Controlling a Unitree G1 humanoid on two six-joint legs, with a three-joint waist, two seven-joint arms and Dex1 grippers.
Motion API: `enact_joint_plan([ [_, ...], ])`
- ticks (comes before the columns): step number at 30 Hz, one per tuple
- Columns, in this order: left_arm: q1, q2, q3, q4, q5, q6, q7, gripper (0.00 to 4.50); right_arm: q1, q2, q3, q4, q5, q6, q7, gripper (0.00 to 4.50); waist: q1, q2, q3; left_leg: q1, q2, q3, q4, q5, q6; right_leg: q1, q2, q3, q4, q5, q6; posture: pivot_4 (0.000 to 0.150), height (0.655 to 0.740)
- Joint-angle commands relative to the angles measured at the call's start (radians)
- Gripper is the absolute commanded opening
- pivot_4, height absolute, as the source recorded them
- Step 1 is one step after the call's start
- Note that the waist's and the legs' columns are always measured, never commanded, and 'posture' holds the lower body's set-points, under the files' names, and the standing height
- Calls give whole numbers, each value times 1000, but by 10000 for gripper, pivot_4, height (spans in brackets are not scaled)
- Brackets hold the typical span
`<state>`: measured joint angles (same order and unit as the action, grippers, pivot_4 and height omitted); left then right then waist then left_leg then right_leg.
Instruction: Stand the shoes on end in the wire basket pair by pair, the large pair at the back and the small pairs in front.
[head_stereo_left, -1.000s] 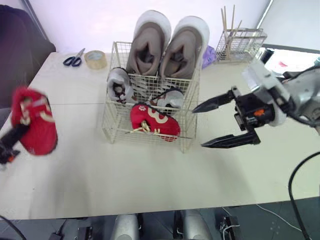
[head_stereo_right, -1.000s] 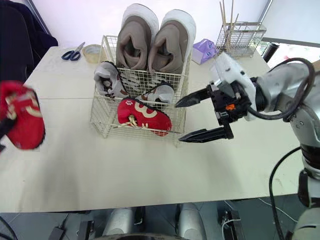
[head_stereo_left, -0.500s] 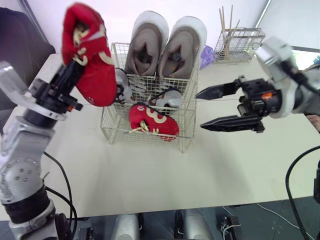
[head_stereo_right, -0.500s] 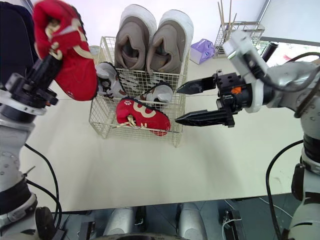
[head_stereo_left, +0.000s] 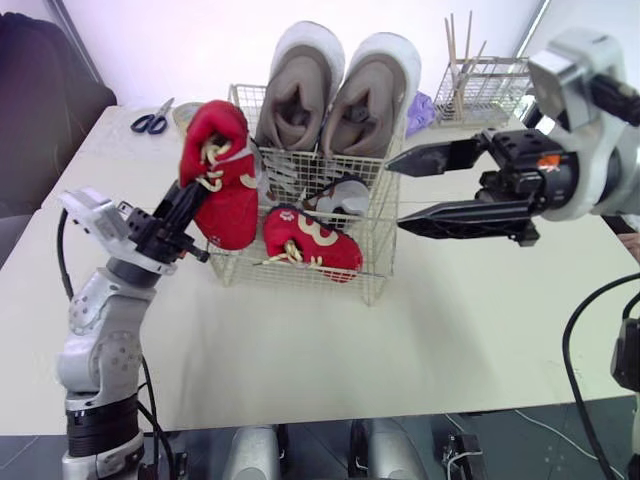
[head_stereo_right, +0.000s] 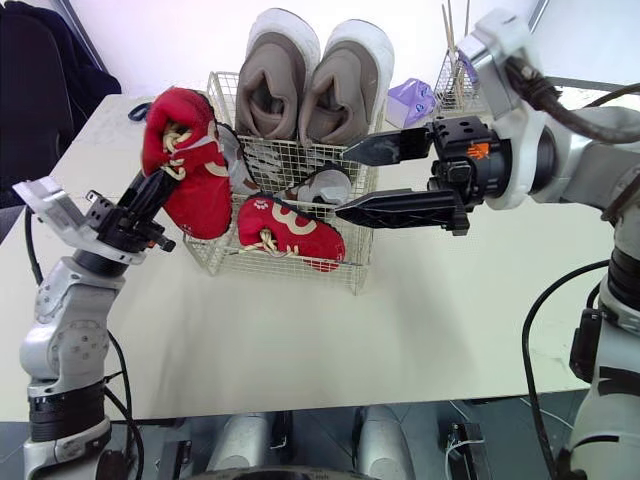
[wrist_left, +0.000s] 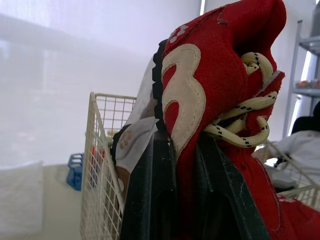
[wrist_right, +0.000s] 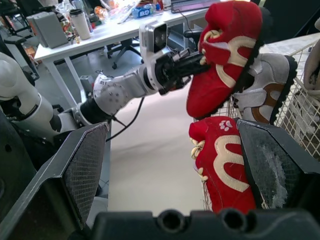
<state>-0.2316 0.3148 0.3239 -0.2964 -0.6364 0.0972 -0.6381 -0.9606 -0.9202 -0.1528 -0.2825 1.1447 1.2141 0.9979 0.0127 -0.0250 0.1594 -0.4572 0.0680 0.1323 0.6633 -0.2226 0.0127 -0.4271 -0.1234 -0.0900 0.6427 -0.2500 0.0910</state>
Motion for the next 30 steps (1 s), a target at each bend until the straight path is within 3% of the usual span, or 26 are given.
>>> enact_joint_plan([
  [1, -12, -41, -15, 5, 70, -140, 13, 272, -34, 5, -14, -1, 19, -5, -14, 45000, 0, 0, 0, 0, 0, 0, 0, 0, 0, 0, 0, 0, 0, 0, 0, 1500, 7400],
  [16, 67, -53, -100, 133, 231, -418, -29, 272, -2, 7, -27, 14, 28, -39, -14, 45000, 0, 0, 0, 0, 1, -1, 0, 0, 0, -1, 0, 0, 0, 0, 0, 1500, 7400],
  [30, -21, -82, -173, 422, 272, -652, -81, 272, 21, 0, -31, 22, 19, -75, 10, 45000, 4, 1, -1, 0, 0, -1, 1, 0, 1, 0, -1, 0, -1, 0, 0, 1500, 7400],
])
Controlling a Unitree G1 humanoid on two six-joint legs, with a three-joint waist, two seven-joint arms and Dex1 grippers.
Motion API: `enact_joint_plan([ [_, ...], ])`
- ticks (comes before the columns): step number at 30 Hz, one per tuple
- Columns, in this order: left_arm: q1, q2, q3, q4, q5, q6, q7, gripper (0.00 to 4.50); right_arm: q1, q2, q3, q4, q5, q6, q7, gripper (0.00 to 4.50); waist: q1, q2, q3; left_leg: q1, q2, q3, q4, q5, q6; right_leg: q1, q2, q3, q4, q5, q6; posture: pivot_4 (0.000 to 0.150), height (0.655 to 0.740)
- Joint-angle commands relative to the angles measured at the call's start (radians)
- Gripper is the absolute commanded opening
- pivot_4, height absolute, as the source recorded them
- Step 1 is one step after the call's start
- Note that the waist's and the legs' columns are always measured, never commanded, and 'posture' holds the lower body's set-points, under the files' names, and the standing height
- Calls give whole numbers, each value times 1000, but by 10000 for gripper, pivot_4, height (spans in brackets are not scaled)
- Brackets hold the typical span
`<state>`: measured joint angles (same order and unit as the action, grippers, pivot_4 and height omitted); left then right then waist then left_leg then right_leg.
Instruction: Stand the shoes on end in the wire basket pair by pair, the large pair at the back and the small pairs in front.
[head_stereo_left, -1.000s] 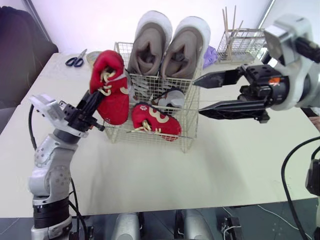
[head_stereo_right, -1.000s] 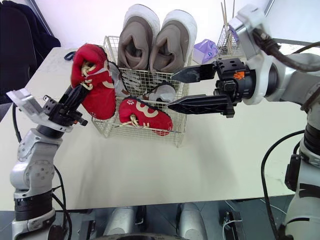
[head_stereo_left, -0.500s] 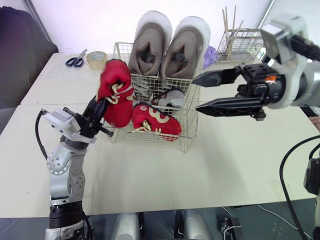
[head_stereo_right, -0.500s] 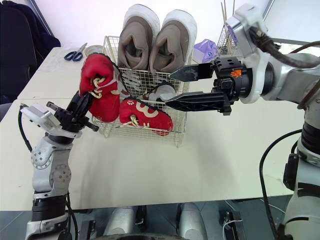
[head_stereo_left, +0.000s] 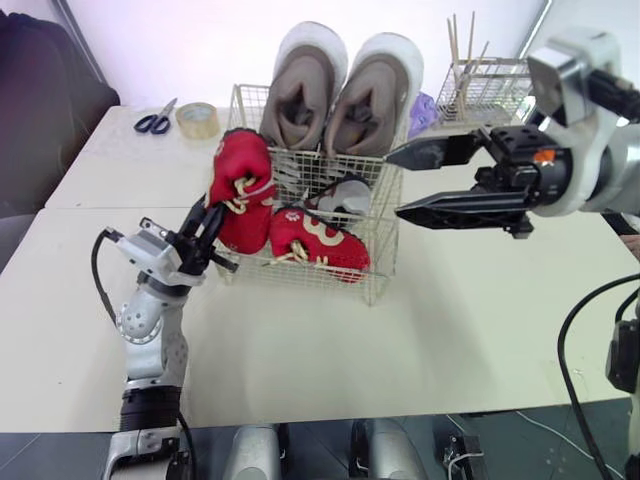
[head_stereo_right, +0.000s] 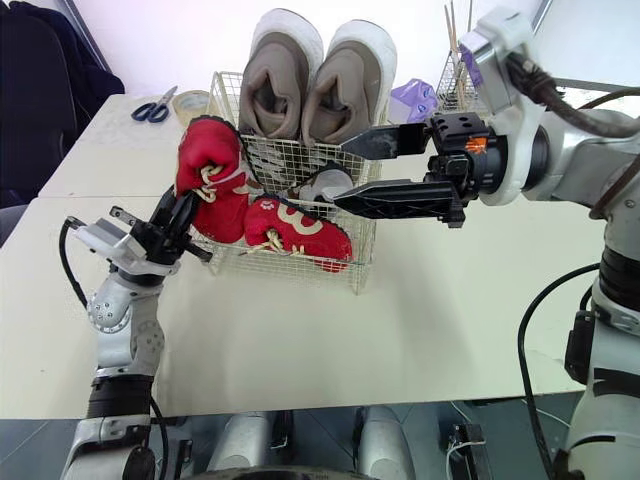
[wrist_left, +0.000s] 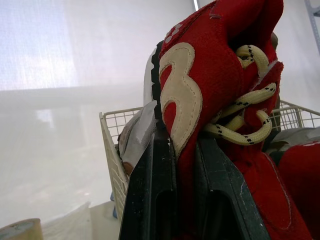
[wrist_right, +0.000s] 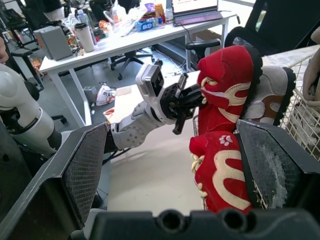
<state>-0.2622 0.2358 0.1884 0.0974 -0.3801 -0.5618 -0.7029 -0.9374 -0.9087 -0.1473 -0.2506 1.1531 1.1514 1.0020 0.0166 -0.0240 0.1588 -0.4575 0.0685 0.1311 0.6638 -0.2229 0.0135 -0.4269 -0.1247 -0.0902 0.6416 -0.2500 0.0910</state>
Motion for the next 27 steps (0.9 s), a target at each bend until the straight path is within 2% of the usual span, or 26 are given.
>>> enact_joint_plan([
  [1, 20, -2, -45, 20, 10, 11, -22, 272, -1, -14, -40, -12, 14, -10, 4, 45000, 0, 0, 0, 0, 0, 0, 0, 0, 0, 0, 0, 0, 0, 0, 0, 1500, 7400],
  [7, 73, 36, -67, -35, -30, 102, -42, 272, 30, -52, -33, -68, 38, 23, 12, 45000, -2, 1, -1, 0, 0, 0, 0, 0, 1, 0, -1, 0, 0, 0, 0, 1500, 7400],
  [10, 90, 69, -80, -44, -46, 198, -51, 272, 41, -32, -34, -70, 42, 10, 2, 45000, -3, 4, -2, 0, 0, 0, 0, -1, 1, 0, -1, 0, -1, 0, 0, 1500, 7400],
  [15, 109, 106, -91, -51, -51, 241, -89, 272, 62, -15, -35, -78, 34, -13, -9, 45000, -2, 6, -4, 1, 0, 0, 0, -1, 2, 0, -1, 0, -4, 0, 0, 1500, 7400],
  [22, 120, 115, -66, -123, -54, 296, -33, 272, 73, 6, -39, -93, 54, -22, -48, 45000, -3, 7, -3, 0, 0, 0, 0, -3, 5, 2, -3, 0, -9, 1, 0, 1500, 7400],
  [25, 151, 128, -53, -162, -111, 365, -36, 272, 78, 14, -36, -102, 55, -23, -58, 45000, -4, 7, -3, 0, 0, 0, 0, -3, 5, 2, -3, 0, -9, 2, 0, 1500, 7400],
  [27, 186, 134, -45, -199, -167, 425, -44, 8805, 84, 16, -32, -116, 70, -13, -62, 45000, -6, 7, -3, 0, 0, 1, 0, -3, 5, 2, -3, 0, -10, 2, 0, 1500, 7400],
])
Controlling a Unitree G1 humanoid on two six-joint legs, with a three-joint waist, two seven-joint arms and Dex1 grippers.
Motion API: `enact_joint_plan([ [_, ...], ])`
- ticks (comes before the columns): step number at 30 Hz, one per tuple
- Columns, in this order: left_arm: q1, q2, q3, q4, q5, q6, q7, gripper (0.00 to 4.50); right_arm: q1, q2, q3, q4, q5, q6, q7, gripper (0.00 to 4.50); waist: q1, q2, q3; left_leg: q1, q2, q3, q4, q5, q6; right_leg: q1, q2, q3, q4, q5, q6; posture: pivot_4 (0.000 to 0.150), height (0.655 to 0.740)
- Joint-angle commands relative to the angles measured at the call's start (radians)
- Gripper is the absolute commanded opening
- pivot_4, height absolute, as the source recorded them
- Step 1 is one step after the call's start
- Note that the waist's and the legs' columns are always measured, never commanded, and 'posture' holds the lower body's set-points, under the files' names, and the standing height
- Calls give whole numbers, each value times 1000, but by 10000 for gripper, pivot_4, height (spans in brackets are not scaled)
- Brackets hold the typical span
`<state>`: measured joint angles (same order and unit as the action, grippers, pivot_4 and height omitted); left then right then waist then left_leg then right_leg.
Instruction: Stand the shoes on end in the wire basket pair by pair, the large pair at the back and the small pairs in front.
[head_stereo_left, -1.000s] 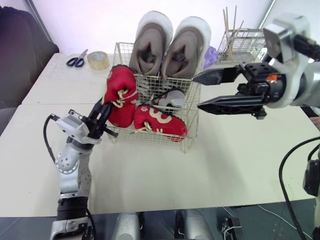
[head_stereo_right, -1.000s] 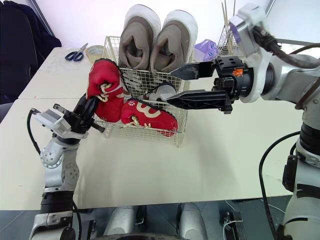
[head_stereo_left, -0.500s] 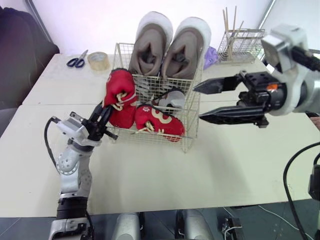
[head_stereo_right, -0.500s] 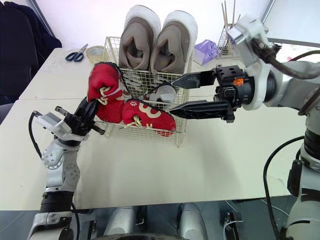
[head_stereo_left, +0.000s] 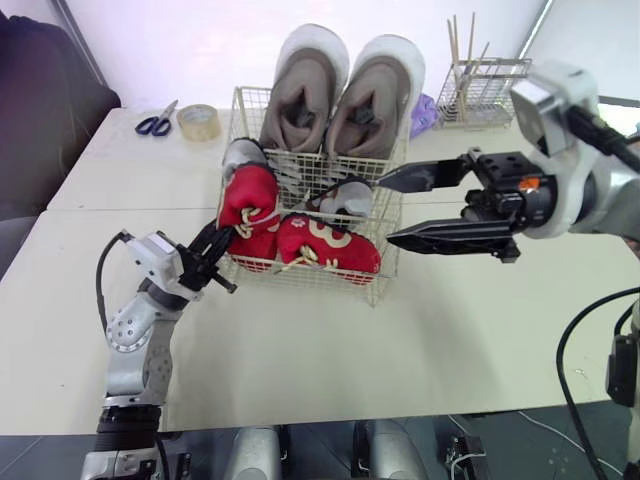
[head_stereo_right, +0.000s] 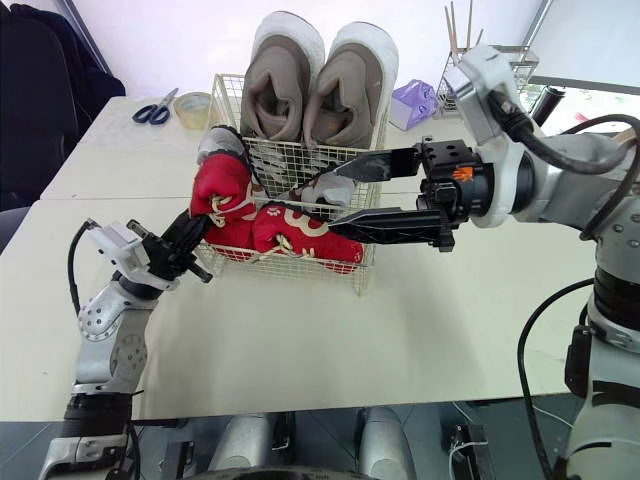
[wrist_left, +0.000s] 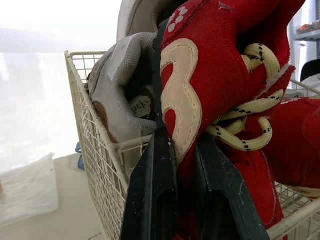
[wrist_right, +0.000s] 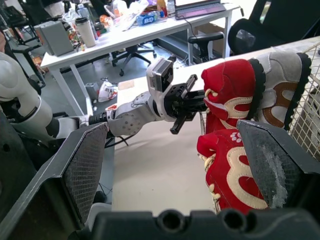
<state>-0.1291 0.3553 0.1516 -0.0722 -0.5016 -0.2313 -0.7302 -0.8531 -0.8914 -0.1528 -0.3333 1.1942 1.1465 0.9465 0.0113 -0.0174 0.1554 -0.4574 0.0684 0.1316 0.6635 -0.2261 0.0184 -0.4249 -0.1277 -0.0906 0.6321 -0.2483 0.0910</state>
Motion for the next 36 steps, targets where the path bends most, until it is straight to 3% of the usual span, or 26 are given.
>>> enact_joint_plan([
  [1, 62, 17, -6, -41, -55, 112, -14, 12035, 2, -1, -24, -38, 34, -6, -7, 45000, -2, 1, 1, 0, 0, 0, 0, 0, 0, 0, 0, 0, 0, 0, 0, 1500, 7400],
  [3, 80, 17, -3, -60, -59, 125, -11, 22504, 8, -4, -18, -46, 30, -8, -4, 45000, 2, 4, 1, 0, 0, 0, -1, 0, 0, 0, 0, 0, 0, 0, 0, 1500, 7400],
  [7, 122, 26, 15, -125, -104, 170, -18, 38826, 17, -1, -8, -40, 7, -23, 8, 45000, 0, 5, 1, 0, 0, 0, -1, 0, 0, 0, 1, 0, 0, 0, 0, 1500, 7400],
  [15, 187, 149, 158, -287, -286, 383, 27, 38826, 49, -6, 6, -38, -29, -48, 39, 45000, -1, 7, 3, -1, 0, 0, -1, 0, 0, -3, 1, 0, 0, 0, 0, 1500, 7400],
  [24, 136, 343, 310, -301, -476, 624, 13, 38826, 92, 3, 20, -44, -65, -81, 63, 45000, 0, 7, 5, -3, 0, 0, -1, -1, -2, -6, 1, 0, -2, 0, 0, 1500, 7400],
  [27, 123, 438, 339, -312, -628, 799, 21, 38826, 112, -1, 26, -61, -75, -79, 53, 45000, -2, 8, 5, -3, 0, 0, -1, -1, -2, -6, 1, 0, -2, 0, 0, 1500, 7400],
  [29, 106, 481, 356, -319, -647, 861, 75, 38826, 121, 1, 32, -76, -96, -80, 27, 45000, -2, 8, 6, -4, 0, 0, -1, -1, -2, -5, 1, 0, -2, 0, 0, 1500, 7400],
  [36, 64, 616, 521, -307, -906, 1056, 245, 38826, 138, 4, 54, -131, -155, -85, -57, 45000, -5, 10, 8, -4, 0, 0, -2, -1, -2, -5, 2, 0, -2, 0, 0, 1500, 7400],
])
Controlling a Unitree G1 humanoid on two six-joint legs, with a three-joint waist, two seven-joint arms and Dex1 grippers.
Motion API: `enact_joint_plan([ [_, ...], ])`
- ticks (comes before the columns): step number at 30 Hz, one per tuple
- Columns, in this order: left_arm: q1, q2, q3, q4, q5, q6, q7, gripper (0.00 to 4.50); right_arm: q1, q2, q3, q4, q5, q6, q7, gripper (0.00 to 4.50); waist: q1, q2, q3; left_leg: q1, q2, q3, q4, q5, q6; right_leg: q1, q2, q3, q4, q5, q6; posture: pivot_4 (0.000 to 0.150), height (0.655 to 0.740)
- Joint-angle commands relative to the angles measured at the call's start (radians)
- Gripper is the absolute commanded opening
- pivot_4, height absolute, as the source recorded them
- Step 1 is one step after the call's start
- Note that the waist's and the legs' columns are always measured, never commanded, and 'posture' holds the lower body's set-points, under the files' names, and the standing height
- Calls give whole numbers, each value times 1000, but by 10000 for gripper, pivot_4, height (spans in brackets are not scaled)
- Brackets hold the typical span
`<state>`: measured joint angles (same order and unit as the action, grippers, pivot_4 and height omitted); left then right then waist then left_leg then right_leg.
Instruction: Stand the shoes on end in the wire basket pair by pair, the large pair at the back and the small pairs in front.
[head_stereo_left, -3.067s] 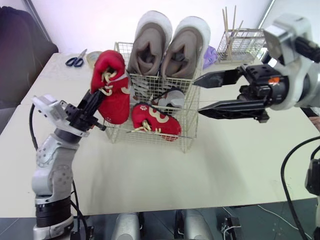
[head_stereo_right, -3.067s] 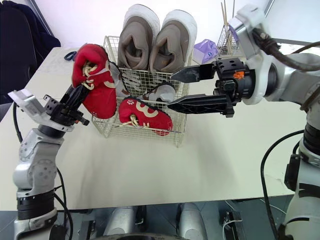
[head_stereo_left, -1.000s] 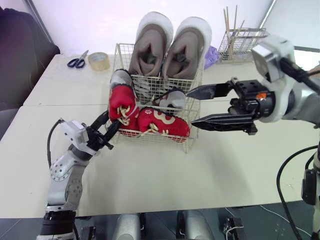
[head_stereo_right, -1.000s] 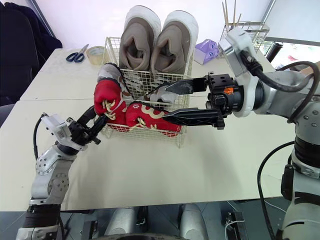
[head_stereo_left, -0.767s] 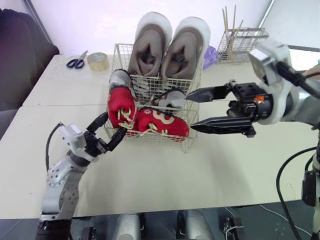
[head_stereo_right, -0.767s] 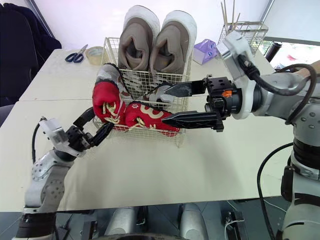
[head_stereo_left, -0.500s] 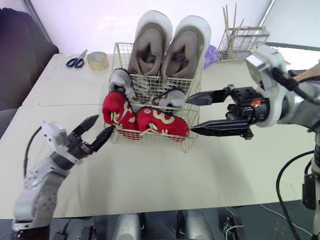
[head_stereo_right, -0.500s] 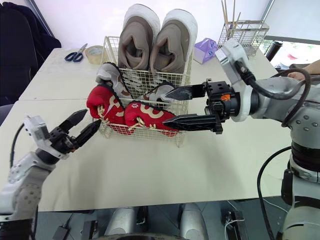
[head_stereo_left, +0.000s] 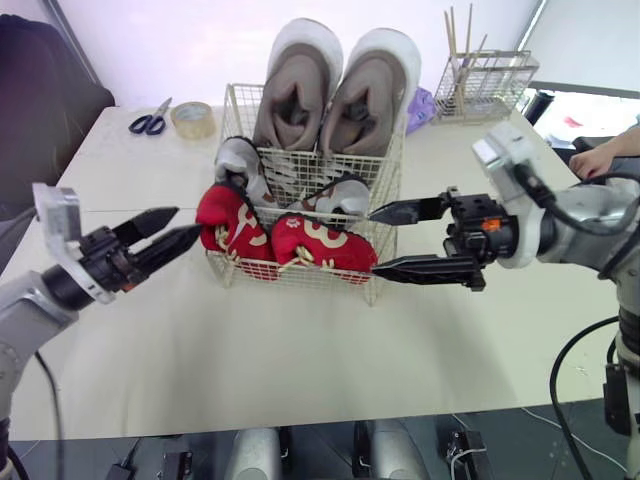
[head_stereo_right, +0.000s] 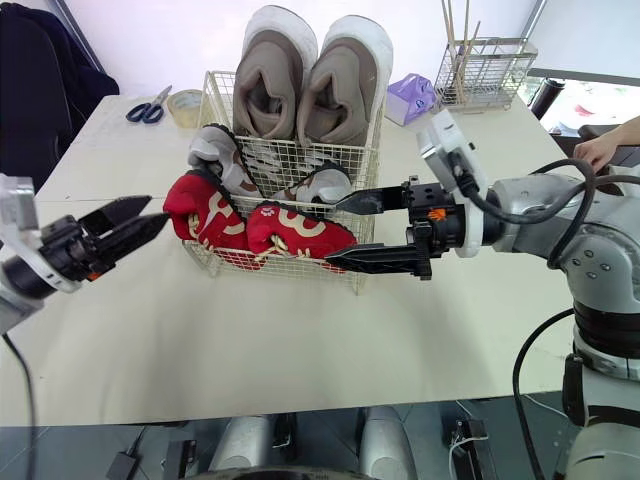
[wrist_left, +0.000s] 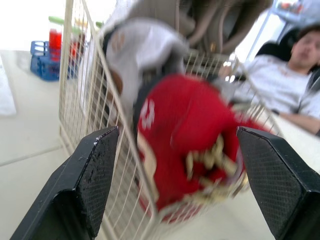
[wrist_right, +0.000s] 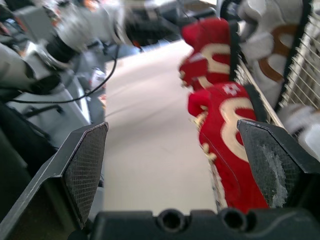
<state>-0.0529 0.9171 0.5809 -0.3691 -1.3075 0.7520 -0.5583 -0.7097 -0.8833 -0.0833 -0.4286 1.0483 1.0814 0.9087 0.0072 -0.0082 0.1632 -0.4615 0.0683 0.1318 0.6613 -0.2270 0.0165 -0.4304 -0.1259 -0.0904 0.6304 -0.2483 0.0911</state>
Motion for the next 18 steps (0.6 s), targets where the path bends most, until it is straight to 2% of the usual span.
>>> enact_joint_plan([
  [1, -7, 69, 118, 3, -125, 94, 99, 38826, -13, 8, -17, -35, 1, -16, -30, 45000, -1, 1, 0, 0, 0, 0, 0, 0, 0, 0, 0, 0, 0, 0, 0, 1500, 7400],
  [3, 15, 109, 157, 32, -149, 151, 133, 38826, -26, 36, -9, -42, 8, -10, -62, 45000, -3, 1, 0, 0, 0, 0, -1, 0, 0, 0, 0, 0, 0, 0, 0, 1500, 7400],
  [7, 45, 206, 178, 97, -182, 285, 90, 38826, -37, 94, 21, -72, -17, -17, -138, 45000, -7, 1, 1, 0, 0, 1, -1, 0, -1, -1, 1, 0, 0, 0, 0, 1500, 7400],
  [13, 90, 180, 168, 19, -123, 292, -6, 38826, 65, 166, 141, -176, -288, -211, -258, 45000, 3, 0, 1, 0, -1, 2, -8, 2, -6, -6, 1, 1, -2, 0, 0, 1500, 7400],
  [18, 100, 181, 156, 19, -87, 310, -76, 38826, 82, 262, 208, -230, -404, -276, -366, 45000, 0, 0, 1, 0, -1, 3, -13, 7, -12, -6, 2, 1, 0, 0, 0, 1500, 7400],
])
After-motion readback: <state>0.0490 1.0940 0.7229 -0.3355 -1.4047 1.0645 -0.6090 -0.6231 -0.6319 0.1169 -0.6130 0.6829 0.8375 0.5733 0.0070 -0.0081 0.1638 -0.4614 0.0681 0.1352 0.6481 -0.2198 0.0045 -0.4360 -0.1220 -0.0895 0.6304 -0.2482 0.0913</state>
